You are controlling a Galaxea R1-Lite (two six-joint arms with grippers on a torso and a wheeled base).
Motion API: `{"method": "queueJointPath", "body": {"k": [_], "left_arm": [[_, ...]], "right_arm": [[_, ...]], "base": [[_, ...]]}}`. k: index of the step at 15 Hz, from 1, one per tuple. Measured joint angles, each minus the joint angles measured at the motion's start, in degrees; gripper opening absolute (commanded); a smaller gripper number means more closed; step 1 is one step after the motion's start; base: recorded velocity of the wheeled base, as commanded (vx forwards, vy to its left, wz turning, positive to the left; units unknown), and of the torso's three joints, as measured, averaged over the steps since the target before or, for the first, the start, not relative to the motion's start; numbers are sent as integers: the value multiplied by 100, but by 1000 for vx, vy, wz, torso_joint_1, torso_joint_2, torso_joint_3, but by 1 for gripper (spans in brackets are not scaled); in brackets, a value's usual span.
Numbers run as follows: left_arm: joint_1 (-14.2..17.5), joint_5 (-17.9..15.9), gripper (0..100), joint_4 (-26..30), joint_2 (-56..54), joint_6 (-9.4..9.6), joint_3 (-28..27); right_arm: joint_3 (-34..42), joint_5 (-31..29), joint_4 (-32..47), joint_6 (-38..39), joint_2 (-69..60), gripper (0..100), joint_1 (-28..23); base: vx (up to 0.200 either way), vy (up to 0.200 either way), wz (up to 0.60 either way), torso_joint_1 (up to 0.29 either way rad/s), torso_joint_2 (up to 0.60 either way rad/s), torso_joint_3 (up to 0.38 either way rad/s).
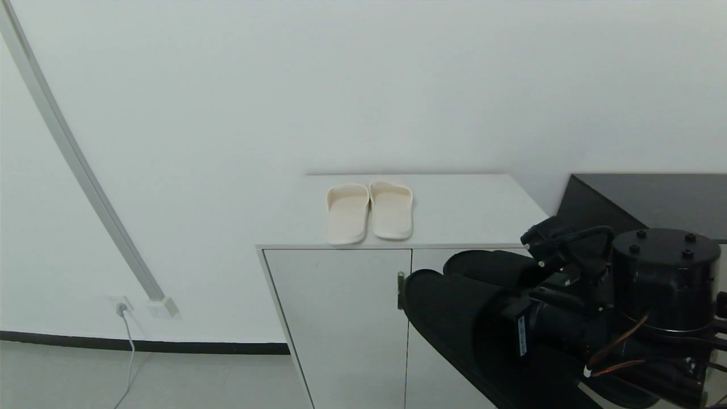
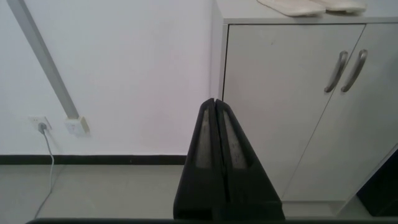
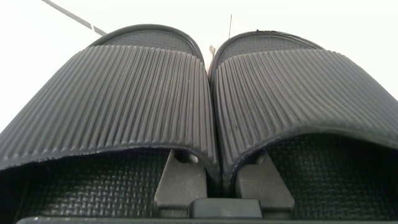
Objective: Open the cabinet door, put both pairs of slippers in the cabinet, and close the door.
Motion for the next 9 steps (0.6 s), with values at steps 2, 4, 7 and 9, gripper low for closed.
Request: {"method": "queueJointPath", "body": {"k": [2, 4, 7, 9], "left_arm": [[1, -2, 0, 0, 0, 0, 0], [4, -2, 0, 2, 0, 0, 0], [1, 0, 0, 2, 0, 0, 0], [0, 12, 0, -4, 0, 4, 7]], "right_arm": [[9, -1, 0, 1, 1, 0, 2], [11, 0, 0, 0, 0, 0, 2], [59, 2, -2, 0, 0, 0, 29], [68, 11, -2, 0, 0, 0, 35]], "base": [[0, 0, 0, -215, 532, 312], [0, 0, 0, -205, 523, 313], [0, 0, 0, -196, 522, 320], [0, 0, 0, -183, 498, 322]]}}
